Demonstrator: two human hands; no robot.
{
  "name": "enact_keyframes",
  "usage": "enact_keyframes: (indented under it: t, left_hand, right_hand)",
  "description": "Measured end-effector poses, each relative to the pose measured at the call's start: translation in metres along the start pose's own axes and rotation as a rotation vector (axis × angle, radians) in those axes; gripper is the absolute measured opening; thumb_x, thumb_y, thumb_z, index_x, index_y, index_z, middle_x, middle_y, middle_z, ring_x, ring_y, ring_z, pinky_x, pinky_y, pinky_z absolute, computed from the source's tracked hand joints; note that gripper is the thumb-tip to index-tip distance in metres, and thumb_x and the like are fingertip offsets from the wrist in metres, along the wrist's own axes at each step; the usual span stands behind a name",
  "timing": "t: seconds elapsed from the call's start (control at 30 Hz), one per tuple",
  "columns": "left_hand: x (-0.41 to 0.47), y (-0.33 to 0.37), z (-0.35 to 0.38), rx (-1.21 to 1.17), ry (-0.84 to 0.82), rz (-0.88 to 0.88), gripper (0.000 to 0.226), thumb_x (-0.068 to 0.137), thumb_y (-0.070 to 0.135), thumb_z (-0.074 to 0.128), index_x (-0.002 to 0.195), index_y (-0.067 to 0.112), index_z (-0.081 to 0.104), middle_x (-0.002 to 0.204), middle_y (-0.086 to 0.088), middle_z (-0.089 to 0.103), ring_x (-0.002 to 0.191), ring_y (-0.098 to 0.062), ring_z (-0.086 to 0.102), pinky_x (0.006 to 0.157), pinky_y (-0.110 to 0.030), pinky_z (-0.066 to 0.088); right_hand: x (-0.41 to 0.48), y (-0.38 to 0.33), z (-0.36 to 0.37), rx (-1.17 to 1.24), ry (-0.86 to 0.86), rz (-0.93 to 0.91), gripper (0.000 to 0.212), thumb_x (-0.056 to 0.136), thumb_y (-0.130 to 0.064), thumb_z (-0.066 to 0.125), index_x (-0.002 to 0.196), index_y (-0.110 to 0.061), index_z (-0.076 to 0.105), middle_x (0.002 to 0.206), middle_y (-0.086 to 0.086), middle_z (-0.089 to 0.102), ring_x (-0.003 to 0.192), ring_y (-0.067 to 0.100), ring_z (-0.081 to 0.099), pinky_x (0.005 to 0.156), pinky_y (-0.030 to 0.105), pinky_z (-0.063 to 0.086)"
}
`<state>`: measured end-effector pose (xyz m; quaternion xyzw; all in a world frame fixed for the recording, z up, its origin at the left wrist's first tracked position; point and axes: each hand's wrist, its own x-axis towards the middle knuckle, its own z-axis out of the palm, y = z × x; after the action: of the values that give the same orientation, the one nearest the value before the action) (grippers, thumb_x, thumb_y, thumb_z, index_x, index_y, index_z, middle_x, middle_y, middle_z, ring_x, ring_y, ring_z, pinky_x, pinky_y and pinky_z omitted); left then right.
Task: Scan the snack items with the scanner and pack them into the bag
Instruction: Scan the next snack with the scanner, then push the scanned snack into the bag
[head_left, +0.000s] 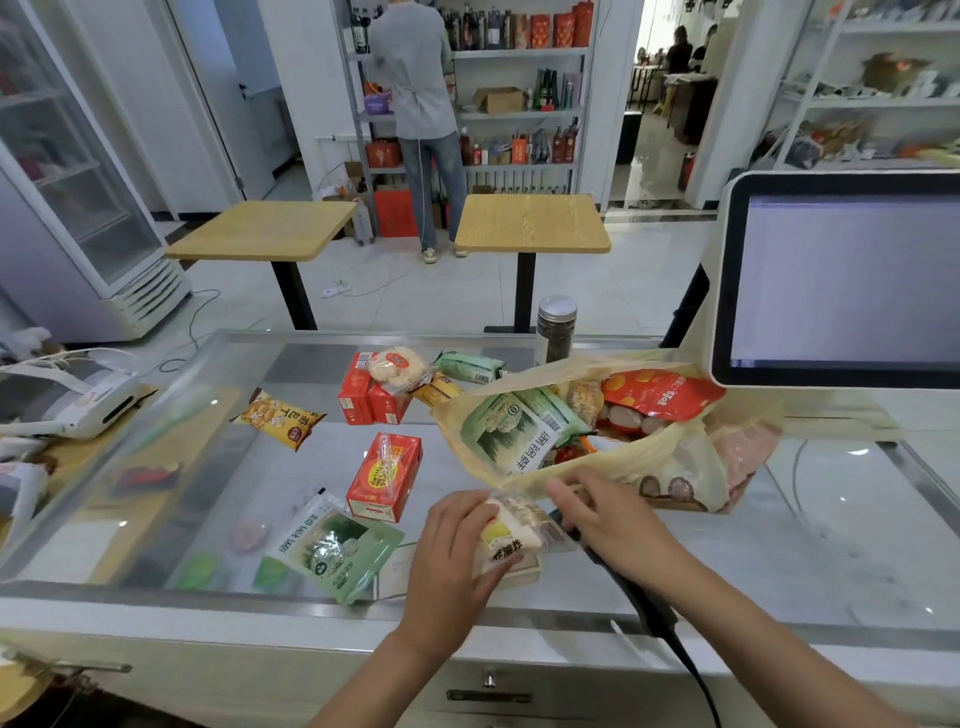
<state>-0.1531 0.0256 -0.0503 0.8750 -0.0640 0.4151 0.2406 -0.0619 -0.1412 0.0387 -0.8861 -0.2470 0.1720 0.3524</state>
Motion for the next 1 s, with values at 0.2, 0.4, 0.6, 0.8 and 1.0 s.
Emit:
enact_keyframes:
  t: [0.2, 0.4, 0.6, 0.8, 1.0]
  left_hand:
    - [0.037, -0.007, 0.011, 0.099, -0.054, 0.0, 0.039, 0.089, 0.011, 0.054, 0.127, 0.018, 0.046, 0.142, -0.011, 0.036, 0.135, -0.028, 0.032, 0.113, -0.039, 0.029]
    - [0.098, -0.041, 0.024, 0.16, -0.308, -0.725, 0.034, 0.09, 0.022, 0.06, 0.123, 0.023, 0.058, 0.156, -0.015, 0.012, 0.143, -0.031, 0.007, 0.114, -0.041, 0.018]
    - [0.146, -0.048, 0.019, -0.203, -0.207, -1.025, 0.053, 0.083, -0.017, 0.041, 0.133, 0.001, 0.049, 0.136, -0.015, 0.05, 0.121, -0.03, 0.049, 0.093, -0.03, 0.043]
    - [0.205, -0.034, -0.014, -0.424, -0.007, -0.971, 0.056, 0.078, -0.019, 0.037, 0.121, 0.006, 0.061, 0.119, -0.01, 0.059, 0.104, -0.023, 0.056, 0.071, -0.025, 0.051]
    - [0.193, -0.046, -0.003, -0.349, -0.135, -0.946, 0.067, 0.076, -0.019, 0.036, 0.134, 0.011, 0.051, 0.132, -0.005, 0.052, 0.117, -0.022, 0.051, 0.085, -0.029, 0.048]
  right_hand:
    - [0.023, -0.012, -0.02, 0.505, -0.011, 0.212, 0.024, 0.091, -0.026, 0.063, 0.113, -0.017, 0.059, 0.094, 0.004, 0.066, 0.068, 0.016, 0.059, 0.06, 0.027, 0.051]
    - [0.086, 0.001, -0.04, 0.298, 0.165, 0.235, 0.023, 0.092, -0.021, 0.061, 0.105, -0.002, 0.066, 0.059, 0.0, 0.05, 0.045, 0.012, 0.045, 0.044, 0.023, 0.035]
    - [0.128, -0.003, -0.026, 0.29, 0.206, 0.175, 0.02, 0.091, -0.025, 0.061, 0.08, -0.01, 0.065, 0.065, 0.005, 0.06, 0.05, 0.016, 0.052, 0.044, 0.023, 0.038]
    - [0.15, 0.005, -0.038, 0.044, 0.403, 0.251, 0.042, 0.093, -0.048, 0.047, 0.104, -0.012, 0.066, 0.1, 0.008, 0.07, 0.098, 0.031, 0.065, 0.083, 0.038, 0.051]
    - [0.129, 0.025, -0.065, -0.205, 0.485, 0.206, 0.05, 0.093, -0.048, 0.034, 0.109, -0.012, 0.065, 0.11, 0.013, 0.066, 0.105, 0.034, 0.058, 0.083, 0.039, 0.046]
